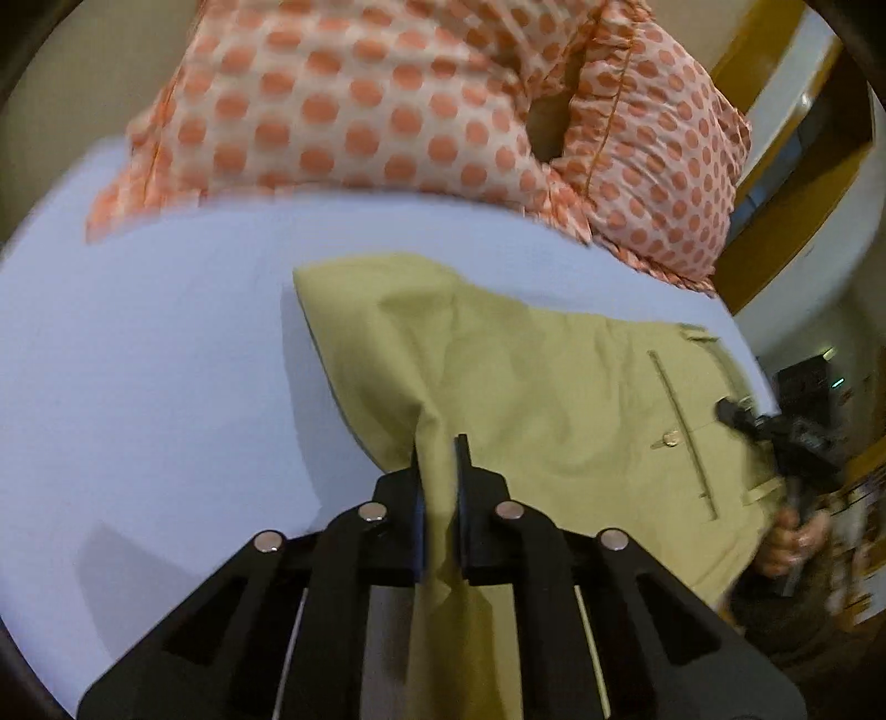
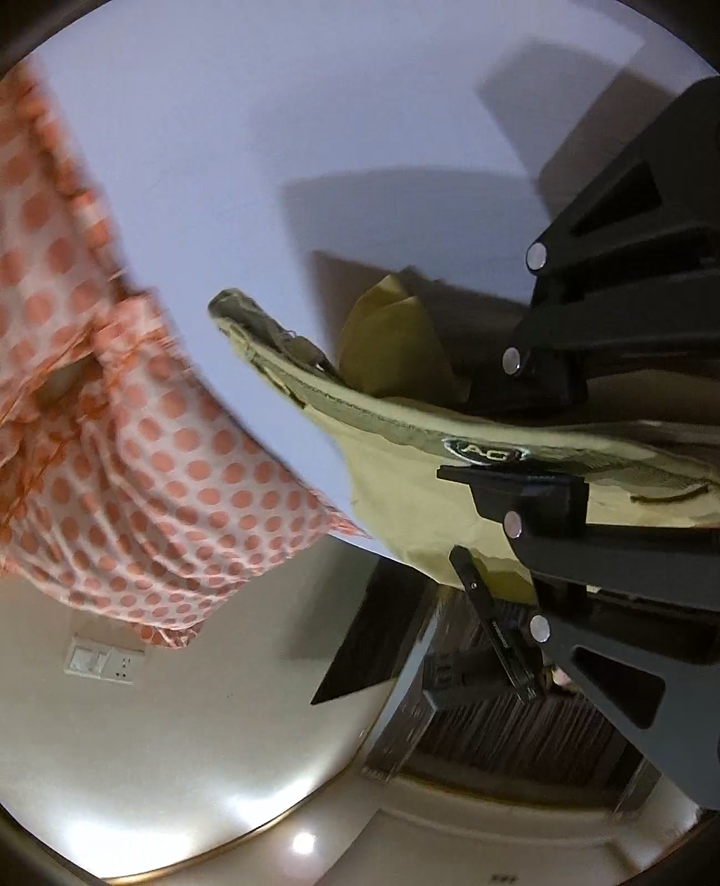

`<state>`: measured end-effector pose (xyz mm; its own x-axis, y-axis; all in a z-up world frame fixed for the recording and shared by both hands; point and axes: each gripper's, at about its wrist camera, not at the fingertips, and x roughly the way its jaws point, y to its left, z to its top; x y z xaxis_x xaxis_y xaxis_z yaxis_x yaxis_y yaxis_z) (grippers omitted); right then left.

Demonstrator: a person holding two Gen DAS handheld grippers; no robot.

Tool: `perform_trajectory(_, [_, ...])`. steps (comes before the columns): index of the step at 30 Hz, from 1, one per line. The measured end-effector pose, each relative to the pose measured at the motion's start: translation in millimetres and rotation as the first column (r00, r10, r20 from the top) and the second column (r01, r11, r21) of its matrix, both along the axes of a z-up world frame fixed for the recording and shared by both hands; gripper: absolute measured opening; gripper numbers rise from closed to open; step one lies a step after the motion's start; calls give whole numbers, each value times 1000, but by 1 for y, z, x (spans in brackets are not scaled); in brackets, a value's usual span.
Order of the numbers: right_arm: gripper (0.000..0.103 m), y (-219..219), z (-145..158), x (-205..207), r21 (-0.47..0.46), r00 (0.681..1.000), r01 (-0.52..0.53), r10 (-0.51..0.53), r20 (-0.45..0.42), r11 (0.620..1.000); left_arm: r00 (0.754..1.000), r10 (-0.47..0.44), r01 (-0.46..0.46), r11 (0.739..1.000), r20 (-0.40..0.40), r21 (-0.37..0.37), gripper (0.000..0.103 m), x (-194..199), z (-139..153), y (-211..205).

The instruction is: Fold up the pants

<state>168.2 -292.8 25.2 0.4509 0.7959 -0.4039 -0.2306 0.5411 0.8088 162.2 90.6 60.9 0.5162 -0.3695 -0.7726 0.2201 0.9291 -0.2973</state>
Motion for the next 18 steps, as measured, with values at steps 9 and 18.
perform_trajectory(9, [25, -9, 15, 76, -340, 976, 218, -213, 55, 915, 991, 119, -131, 967, 64, 218, 13, 95, -8, -53])
perform_trajectory(18, [63, -13, 38, 28, -363, 959, 275, -227, 171, 890, 988, 74, -78, 997, 132, 25, 39, 24, 22, -22])
